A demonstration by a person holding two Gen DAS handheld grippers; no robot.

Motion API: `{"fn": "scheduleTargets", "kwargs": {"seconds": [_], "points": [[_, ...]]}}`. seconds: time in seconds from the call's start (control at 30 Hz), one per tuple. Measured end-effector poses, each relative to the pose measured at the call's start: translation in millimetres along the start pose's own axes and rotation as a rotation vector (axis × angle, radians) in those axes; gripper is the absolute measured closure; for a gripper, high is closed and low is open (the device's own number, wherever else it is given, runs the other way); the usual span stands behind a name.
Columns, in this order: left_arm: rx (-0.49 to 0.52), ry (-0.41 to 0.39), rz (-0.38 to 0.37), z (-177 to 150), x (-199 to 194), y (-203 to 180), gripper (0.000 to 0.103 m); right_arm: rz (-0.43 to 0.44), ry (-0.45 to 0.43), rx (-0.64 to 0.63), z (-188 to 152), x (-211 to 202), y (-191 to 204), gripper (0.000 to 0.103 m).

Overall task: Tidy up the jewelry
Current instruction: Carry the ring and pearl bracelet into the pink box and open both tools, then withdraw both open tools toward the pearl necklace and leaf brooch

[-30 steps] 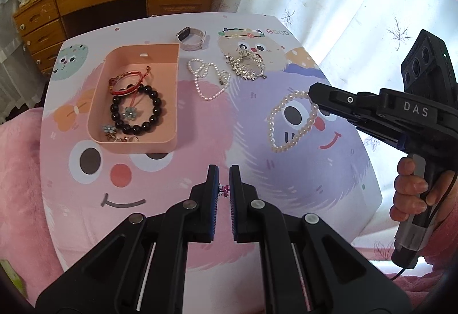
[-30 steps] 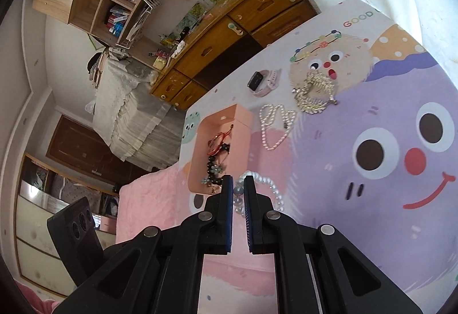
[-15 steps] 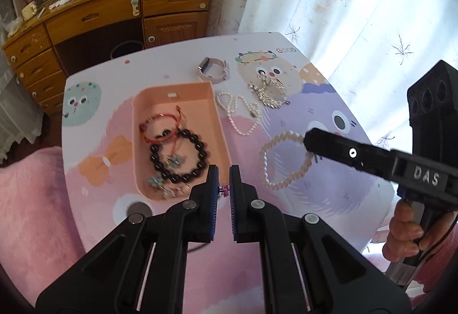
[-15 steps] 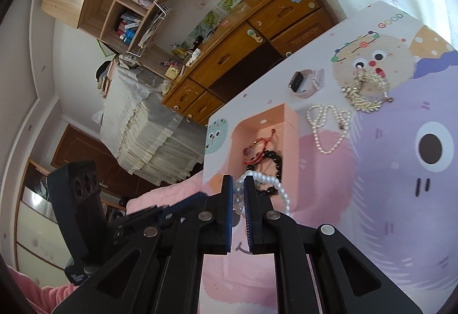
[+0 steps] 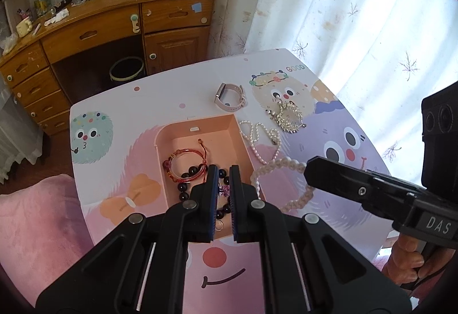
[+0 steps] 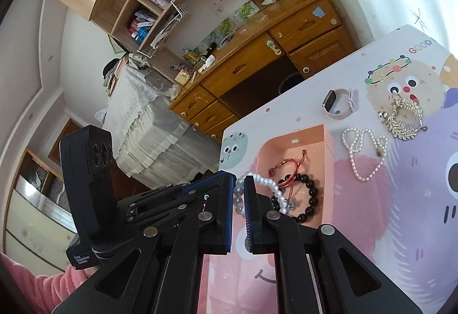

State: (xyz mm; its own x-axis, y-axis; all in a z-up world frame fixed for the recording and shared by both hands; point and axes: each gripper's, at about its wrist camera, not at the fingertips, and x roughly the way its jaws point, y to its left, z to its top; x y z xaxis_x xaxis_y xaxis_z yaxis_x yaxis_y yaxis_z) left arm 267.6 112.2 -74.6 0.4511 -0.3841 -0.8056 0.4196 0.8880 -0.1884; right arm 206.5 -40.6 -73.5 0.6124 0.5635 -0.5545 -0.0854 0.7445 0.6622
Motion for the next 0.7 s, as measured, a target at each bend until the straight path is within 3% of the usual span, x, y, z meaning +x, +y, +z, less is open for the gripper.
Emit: {"fn": "scheduleTargets", "kwargs": {"seconds": [0.1,0.2,0.23,0.27,0.37,0.6,0.7], "points": [[-0.033,0.017,0.009,1,5,5,0.097,-0.029,0.021,0.029,1,4,-9,0.093],[-0.063,0.076,0.034,1,14,8,0.093,-0.052,0.028,0.064,-1,3,-18,0.066],[-0.067,0.083,0.034,0,14,9,0.092,-0.049,0.012,0.072,-2,0,-20,0.066],[-0.069,0.081,0.032,-1,13,9,0.085,-0.048,0.004,0.078,-3,-3,-23,0.066],[-0.067,0.062,0.028,-3,7,7,0.05,-0.078,-0.003,0.085,-3,-11,-30,0.066],[-0.08,0.076,0.011,-15,2,-1,0.048,-0.163,-0.005,0.108,-15,-36,-49,0.064],[-0.101,0.114,0.007,-30,7,-6,0.048,-0.215,0.008,0.118,-27,-46,-57,0.046]]}}
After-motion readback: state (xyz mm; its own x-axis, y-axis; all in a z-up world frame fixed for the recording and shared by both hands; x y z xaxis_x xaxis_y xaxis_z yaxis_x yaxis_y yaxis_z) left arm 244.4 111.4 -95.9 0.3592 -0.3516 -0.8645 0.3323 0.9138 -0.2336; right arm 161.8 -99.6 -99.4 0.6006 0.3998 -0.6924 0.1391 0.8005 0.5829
